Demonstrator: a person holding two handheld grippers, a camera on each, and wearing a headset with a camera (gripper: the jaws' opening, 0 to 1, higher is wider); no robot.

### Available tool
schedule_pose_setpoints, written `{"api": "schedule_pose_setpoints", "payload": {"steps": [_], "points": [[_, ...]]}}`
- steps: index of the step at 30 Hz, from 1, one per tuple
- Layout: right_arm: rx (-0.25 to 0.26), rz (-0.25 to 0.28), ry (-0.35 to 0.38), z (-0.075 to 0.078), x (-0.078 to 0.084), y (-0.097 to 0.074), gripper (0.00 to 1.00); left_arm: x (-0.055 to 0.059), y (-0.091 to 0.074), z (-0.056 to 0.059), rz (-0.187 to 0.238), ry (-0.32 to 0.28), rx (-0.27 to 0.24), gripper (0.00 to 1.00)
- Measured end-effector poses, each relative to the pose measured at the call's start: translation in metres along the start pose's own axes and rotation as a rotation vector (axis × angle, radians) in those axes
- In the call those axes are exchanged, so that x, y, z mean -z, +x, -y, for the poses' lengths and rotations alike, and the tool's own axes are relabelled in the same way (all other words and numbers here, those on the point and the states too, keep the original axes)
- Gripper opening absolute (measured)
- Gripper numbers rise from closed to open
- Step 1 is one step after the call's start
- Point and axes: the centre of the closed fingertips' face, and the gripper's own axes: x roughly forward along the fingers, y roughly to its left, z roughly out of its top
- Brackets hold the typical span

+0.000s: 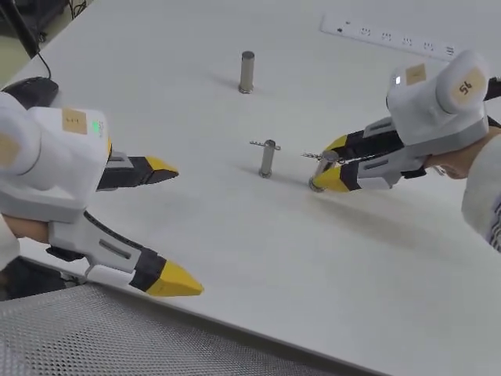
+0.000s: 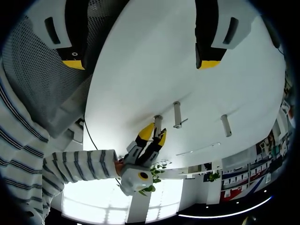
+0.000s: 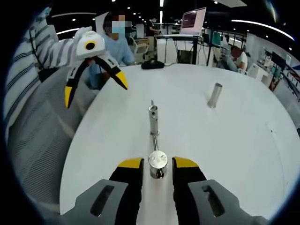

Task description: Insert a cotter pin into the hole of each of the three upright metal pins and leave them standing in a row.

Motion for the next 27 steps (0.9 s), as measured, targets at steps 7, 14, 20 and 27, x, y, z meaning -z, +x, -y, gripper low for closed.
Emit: {"api": "schedule_pose_setpoints", "payload": {"steps": [7,14,20,27], "points": [[0.015,0.026,0.008,0.003,-0.007,-0.005,0.28,0.0,0.0,0.0,-0.001,0.001,-0.001,0.96],[0.04,0.07,0.047,0.002,-0.011,-0.015,0.32,0.0,0.002,-0.002,0.0,-0.007,-0.002,0.96],[0.075,0.102,0.074,-0.001,-0.012,-0.026,0.37,-0.002,0.002,-0.005,0.012,-0.015,-0.007,0.96],[0.117,0.144,0.114,-0.01,-0.012,-0.038,0.42,-0.004,0.002,-0.007,0.019,-0.016,-0.007,0.95]]}}
